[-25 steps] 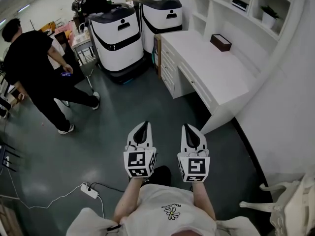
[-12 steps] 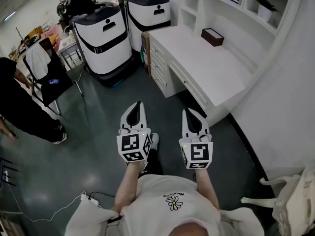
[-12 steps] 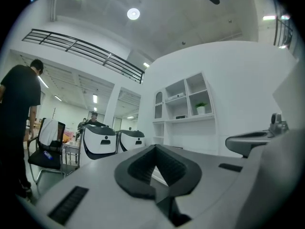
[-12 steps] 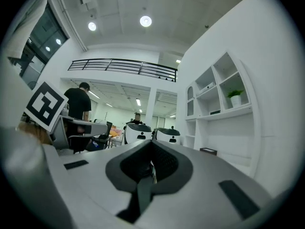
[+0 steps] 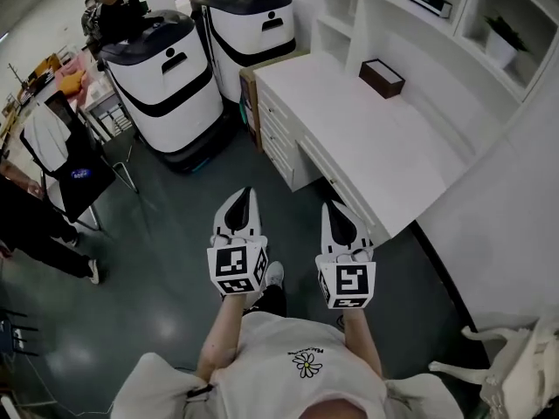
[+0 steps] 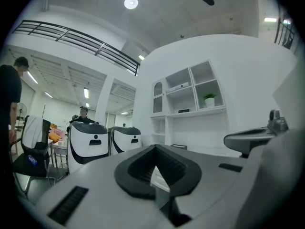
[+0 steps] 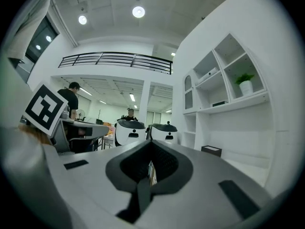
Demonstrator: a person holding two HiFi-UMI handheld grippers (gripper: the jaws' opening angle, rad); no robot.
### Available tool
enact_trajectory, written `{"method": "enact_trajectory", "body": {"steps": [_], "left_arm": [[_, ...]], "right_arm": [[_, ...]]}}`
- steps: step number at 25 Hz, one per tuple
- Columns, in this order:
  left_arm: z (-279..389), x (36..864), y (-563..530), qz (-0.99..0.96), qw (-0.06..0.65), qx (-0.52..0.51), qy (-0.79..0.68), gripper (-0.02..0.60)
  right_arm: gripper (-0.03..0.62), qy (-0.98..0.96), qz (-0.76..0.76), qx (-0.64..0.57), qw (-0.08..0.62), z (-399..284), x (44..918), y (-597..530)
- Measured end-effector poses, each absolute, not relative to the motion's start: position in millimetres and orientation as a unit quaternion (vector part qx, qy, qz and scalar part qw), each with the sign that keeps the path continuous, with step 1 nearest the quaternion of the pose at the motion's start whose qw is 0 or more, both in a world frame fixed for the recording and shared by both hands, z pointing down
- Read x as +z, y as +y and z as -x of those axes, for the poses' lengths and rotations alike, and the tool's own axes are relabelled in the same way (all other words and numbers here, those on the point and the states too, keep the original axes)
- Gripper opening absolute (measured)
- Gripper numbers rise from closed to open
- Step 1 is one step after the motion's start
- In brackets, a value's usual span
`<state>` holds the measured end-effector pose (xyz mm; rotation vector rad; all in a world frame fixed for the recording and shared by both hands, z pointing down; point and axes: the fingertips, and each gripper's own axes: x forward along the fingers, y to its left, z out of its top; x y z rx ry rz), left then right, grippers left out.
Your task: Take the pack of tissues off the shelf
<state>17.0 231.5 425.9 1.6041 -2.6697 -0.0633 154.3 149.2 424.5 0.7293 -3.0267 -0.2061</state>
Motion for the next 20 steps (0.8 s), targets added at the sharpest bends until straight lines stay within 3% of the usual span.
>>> {"method": "enact_trajectory", "body": {"steps": [11, 20], "left_arm": [[126, 412, 141, -0.522, -0.001, -0.031, -0.852, 0.000], [168, 417, 99, -0.537, 0.007, -0.027, -0.843, 0.000]], "right_arm": [[0.002, -0.971, -0.228, -0.066, 0.001, 1, 411, 63], [0.002, -0.968, -0.242, -0.065, 0.012, 46, 412, 27]]}}
